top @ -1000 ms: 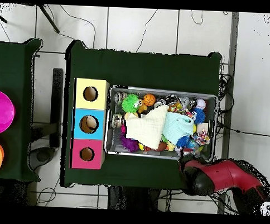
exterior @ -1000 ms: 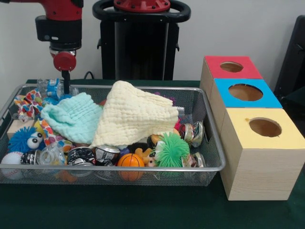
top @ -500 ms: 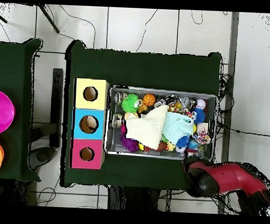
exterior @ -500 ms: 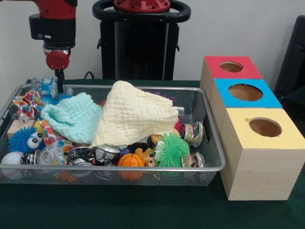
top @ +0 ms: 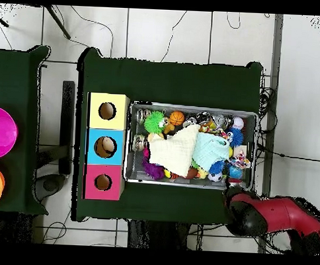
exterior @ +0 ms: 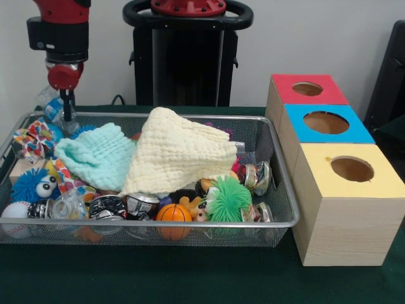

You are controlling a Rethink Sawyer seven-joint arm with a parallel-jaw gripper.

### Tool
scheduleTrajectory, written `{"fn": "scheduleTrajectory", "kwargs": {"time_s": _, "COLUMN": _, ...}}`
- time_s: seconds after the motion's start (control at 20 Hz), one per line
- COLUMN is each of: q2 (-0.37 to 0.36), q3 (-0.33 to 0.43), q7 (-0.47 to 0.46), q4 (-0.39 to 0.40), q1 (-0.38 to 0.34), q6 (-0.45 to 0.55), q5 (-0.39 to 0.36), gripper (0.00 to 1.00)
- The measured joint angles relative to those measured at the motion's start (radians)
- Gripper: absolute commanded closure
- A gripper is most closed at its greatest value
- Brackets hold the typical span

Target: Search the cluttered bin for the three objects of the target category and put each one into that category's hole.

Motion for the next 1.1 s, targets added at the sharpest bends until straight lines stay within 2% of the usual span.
{"fn": "scheduleTrajectory", "kwargs": {"time_s": 0.35, "q2": 0.001, "q3": 0.002, "q7": 0.0, "q4": -0.006, "q1": -0.027, "q6": 0.0, "q5": 0.0, "gripper": 0.0}}
{"fn": "scheduleTrajectory", "kwargs": {"time_s": 1.1, "q2": 0.001, "q3": -0.001, "q7": 0.0, "q4": -0.007, "q1": -0.019, "q6": 0.0, "q5": 0.0, "gripper": 0.0}}
